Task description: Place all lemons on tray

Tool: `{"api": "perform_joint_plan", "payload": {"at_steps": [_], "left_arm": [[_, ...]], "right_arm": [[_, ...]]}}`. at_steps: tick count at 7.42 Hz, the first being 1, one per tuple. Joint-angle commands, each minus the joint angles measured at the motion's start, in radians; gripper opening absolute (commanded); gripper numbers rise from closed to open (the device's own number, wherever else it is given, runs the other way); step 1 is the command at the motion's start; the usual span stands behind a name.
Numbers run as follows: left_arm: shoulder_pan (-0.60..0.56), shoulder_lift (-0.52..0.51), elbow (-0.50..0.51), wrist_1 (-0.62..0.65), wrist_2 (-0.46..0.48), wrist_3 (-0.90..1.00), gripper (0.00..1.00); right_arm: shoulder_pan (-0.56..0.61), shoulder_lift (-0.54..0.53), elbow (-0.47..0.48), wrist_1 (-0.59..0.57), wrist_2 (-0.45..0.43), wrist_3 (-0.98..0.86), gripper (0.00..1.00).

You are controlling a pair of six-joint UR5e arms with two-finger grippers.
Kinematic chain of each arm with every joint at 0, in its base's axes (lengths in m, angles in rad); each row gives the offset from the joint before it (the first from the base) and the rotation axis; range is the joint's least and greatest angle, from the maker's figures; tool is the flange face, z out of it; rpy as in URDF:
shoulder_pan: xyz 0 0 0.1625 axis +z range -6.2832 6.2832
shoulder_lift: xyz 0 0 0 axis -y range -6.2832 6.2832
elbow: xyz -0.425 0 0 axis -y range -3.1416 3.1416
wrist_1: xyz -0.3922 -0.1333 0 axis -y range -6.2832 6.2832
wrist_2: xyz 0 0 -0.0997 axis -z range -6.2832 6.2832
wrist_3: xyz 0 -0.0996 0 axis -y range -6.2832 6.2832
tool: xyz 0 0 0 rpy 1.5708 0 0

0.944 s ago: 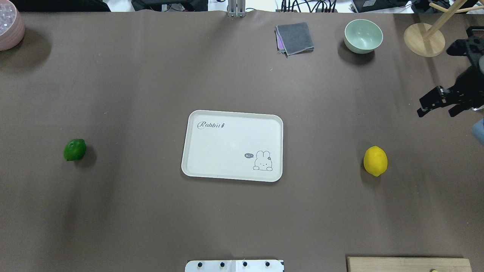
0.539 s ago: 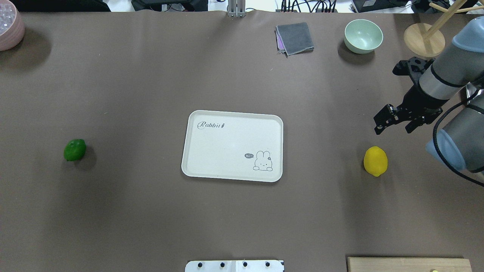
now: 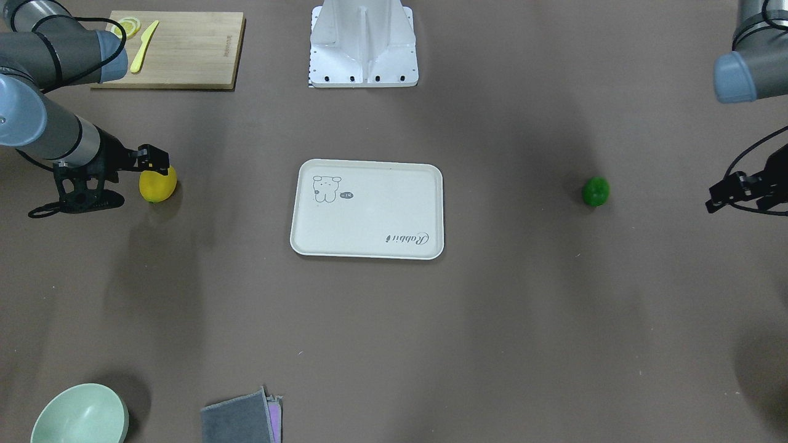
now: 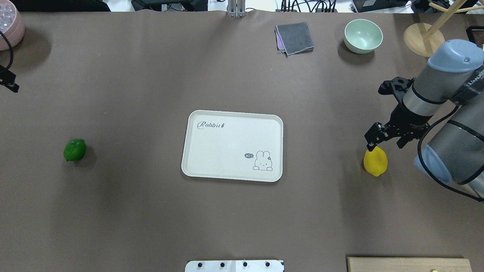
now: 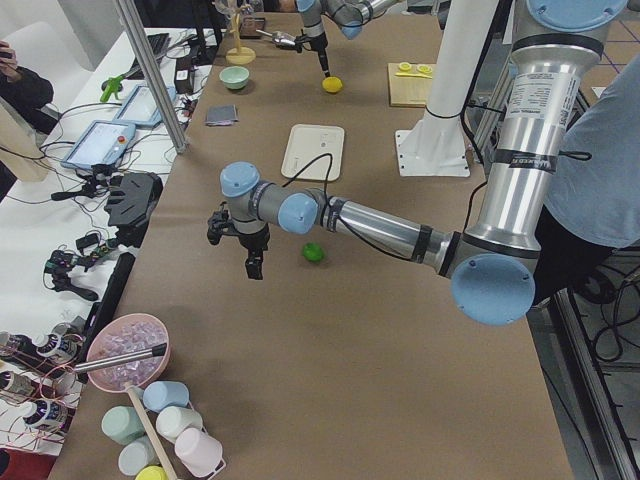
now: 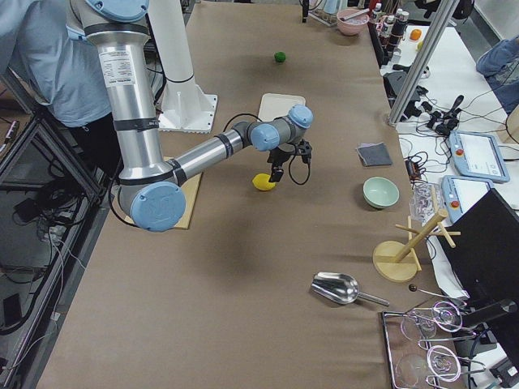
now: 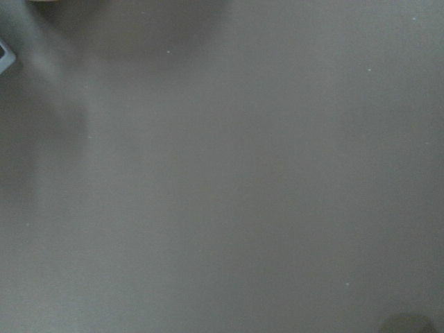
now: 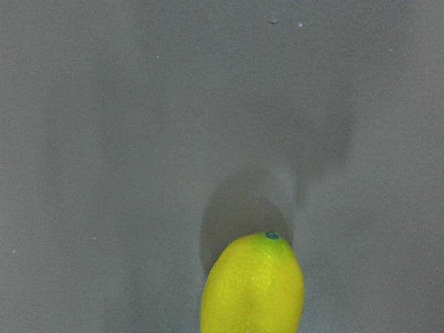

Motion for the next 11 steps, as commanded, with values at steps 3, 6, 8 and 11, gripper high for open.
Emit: {"api": "perform_joint_plan", "payload": {"at_steps": [3, 6, 8, 11], "left_arm": [[0.175, -0.053, 0.021, -0.001, -0.003, -0.095, 0.97], [0.206, -0.053, 0.11, -0.052, -0.112, -0.085, 0.97], [0.221, -0.053, 0.133, -0.062, -0.127, -0.085, 0.97], [0.25, -0.059, 0.141, -0.06, -0.129, -0.093, 0.97]], "right_arm": [[-0.036, 0.007, -0.072, 0.042, -0.026, -0.003, 1.0], [-0.045, 0.03, -0.102, 0.043, -0.029, -0.003, 1.0], [-0.065, 0.043, -0.128, 0.045, -0.035, -0.005, 0.99], [-0.108, 0.043, -0.139, 0.043, -0.025, -0.011, 0.87]]}}
